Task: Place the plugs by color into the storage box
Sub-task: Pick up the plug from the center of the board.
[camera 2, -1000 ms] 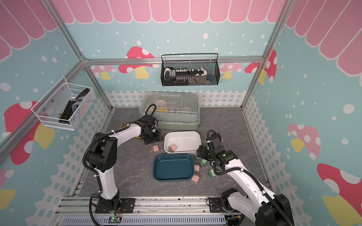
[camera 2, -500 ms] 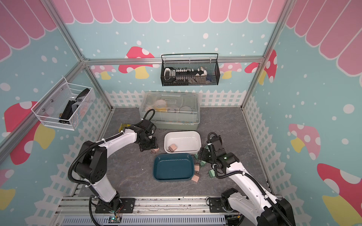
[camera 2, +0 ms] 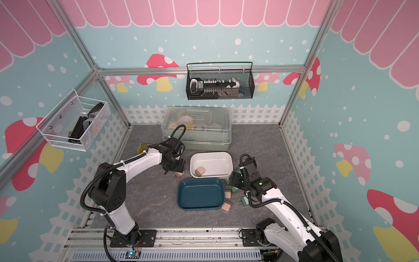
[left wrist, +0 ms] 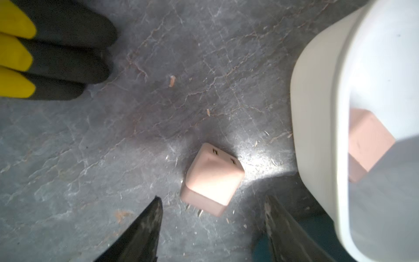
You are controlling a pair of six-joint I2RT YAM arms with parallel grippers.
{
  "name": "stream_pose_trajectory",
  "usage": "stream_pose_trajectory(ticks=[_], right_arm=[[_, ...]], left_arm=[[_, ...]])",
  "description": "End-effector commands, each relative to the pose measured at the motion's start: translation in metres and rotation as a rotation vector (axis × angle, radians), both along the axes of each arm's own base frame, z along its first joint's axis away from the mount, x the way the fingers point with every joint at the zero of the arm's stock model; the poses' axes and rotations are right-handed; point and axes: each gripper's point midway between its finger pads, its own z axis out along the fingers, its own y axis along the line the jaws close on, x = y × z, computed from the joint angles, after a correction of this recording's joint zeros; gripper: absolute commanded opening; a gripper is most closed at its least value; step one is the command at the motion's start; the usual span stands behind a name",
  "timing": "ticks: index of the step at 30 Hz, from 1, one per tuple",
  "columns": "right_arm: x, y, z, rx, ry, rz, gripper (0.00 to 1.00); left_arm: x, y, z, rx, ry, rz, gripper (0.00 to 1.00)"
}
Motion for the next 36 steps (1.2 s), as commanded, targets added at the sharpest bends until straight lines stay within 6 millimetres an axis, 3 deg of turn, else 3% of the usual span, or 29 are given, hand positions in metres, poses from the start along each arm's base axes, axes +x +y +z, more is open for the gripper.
stream_pose_trajectory(ticks=[1,8,11,16,21,26,30,36], right_arm=[[-0.004,-0.004,0.005,0.002,-0.002,-0.034,0.80],[-0.010,-0.006,0.006,0.003,-0.001,-0.040,0.80],[-0.012,-0.008,0.008,0.001,-0.006,-0.046,0.80],[-0.017,-0.010,0.005,0.008,-0.001,-0.054,0.80],[-0.019,-0.009,0.004,0.010,-0.003,-0.052,0.78],[-0.009,-0.001,0.018,0.009,-0.024,-0.028,0.78],[-0.001,0.007,0.020,0.016,-0.024,-0.012,0.79],[0.005,0.012,0.018,0.037,-0.036,-0.023,0.79]], left_arm=[[0.004,-0.005,-0.015,-0.019,-0.013,-0.038,0.67],[0.004,-0.011,-0.029,-0.072,-0.017,-0.010,0.62],[0.004,0.002,-0.035,-0.009,-0.021,0.018,0.59],[0.004,0.015,-0.044,0.002,-0.013,0.061,0.43],[0.005,0.017,-0.044,0.000,-0.015,0.067,0.41],[0.018,0.025,-0.026,-0.054,-0.028,0.132,0.36],[0.028,0.025,0.005,-0.056,-0.072,0.123,0.35],[0.031,0.005,0.052,-0.122,-0.110,0.098,0.35]])
